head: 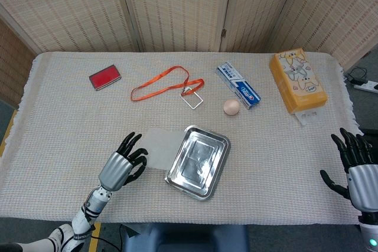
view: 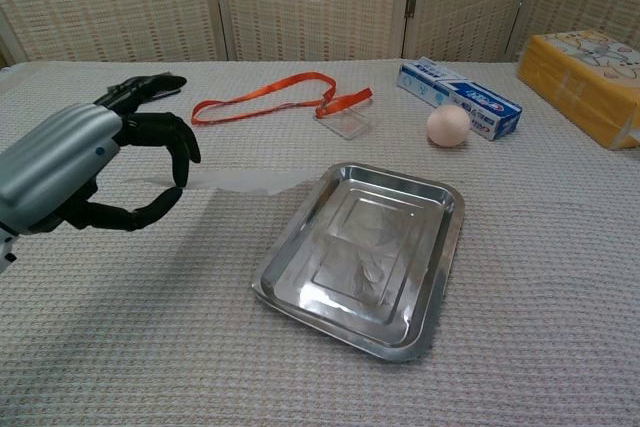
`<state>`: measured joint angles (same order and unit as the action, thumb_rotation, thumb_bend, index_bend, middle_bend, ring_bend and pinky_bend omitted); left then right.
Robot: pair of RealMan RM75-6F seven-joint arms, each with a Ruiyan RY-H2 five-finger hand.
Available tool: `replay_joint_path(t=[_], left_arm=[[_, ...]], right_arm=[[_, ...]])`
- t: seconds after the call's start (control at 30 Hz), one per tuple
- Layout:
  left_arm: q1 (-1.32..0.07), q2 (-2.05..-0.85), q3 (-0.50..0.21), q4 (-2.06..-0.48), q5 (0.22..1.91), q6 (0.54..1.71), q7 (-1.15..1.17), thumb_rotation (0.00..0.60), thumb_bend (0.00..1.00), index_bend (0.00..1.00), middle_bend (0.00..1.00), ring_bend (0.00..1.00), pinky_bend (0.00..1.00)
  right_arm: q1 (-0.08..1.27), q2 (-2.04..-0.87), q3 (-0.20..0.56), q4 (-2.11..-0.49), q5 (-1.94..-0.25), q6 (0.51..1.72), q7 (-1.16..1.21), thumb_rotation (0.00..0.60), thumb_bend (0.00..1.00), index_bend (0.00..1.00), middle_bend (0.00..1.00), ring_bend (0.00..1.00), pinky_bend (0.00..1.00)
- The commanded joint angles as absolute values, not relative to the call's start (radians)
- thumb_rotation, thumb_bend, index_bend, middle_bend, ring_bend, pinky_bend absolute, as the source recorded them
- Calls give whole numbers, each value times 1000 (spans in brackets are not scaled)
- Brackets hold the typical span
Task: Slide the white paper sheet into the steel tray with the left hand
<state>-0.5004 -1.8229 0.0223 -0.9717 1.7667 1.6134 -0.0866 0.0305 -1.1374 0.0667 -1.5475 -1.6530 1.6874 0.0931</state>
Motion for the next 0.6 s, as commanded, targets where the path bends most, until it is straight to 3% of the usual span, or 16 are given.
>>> replay_joint_path(t=[0.03,0.23,0.6], left_arm=[[-498,-1828,24,-995,1786,1637,-67,600,552,722,454,41,6],[-507,-1870,1,-978,1797,1659,-57,600,552,725,464,48,6],[-486,-1940,28,-912,1798,1644,-55,600,556,727,468,48,6]], right_arm=[[30,-1136,66,-1548,-1655,1687,95,600,330,0,0,0,0],[20,-1126,70,-1556,-1664,1717,108,600,330,0,0,0,0],[10,-1113,73,-1560,-1668,1737,128,600,329,0,0,0,0]])
